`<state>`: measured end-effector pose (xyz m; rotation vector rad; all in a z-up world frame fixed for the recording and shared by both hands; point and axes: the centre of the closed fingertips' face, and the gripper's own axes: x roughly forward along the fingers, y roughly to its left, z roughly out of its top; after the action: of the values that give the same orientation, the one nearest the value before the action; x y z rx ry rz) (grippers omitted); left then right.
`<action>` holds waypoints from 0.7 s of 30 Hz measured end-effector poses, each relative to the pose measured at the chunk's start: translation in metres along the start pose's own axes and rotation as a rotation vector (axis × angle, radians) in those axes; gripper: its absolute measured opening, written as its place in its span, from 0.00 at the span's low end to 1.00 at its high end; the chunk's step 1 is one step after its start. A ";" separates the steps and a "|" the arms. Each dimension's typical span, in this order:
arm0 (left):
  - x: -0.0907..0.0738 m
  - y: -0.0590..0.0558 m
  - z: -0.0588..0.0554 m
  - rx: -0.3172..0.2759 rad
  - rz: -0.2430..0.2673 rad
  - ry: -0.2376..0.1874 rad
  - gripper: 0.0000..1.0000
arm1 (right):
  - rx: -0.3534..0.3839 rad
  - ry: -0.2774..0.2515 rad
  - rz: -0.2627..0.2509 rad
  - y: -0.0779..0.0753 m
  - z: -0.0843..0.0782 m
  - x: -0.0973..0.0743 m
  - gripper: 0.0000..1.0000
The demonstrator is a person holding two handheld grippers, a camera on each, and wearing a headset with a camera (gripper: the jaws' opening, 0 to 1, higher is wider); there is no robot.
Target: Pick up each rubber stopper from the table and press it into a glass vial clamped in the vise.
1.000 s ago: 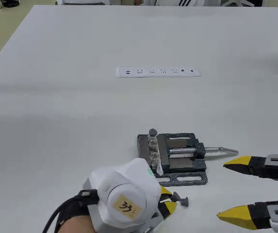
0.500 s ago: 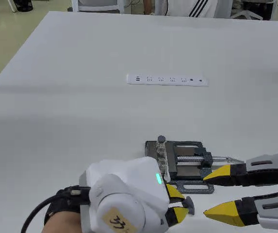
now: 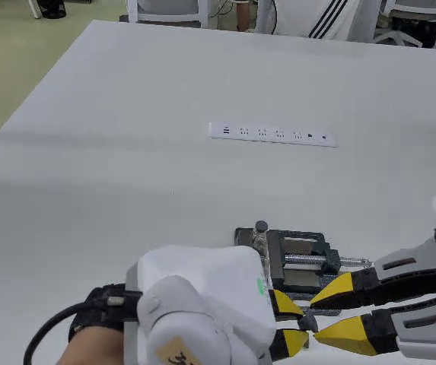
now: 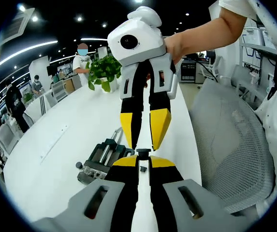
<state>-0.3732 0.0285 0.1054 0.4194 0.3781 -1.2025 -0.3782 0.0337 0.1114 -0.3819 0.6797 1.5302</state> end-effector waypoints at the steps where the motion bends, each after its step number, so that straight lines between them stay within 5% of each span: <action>1: 0.000 0.000 0.001 0.000 0.001 -0.003 0.03 | -0.001 0.002 0.001 0.000 0.000 0.000 0.11; 21: -0.005 0.002 0.008 0.013 0.001 -0.015 0.04 | -0.031 0.003 0.016 0.001 0.006 -0.002 0.07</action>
<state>-0.3728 0.0291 0.1147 0.4213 0.3572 -1.2072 -0.3779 0.0356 0.1172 -0.4032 0.6629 1.5573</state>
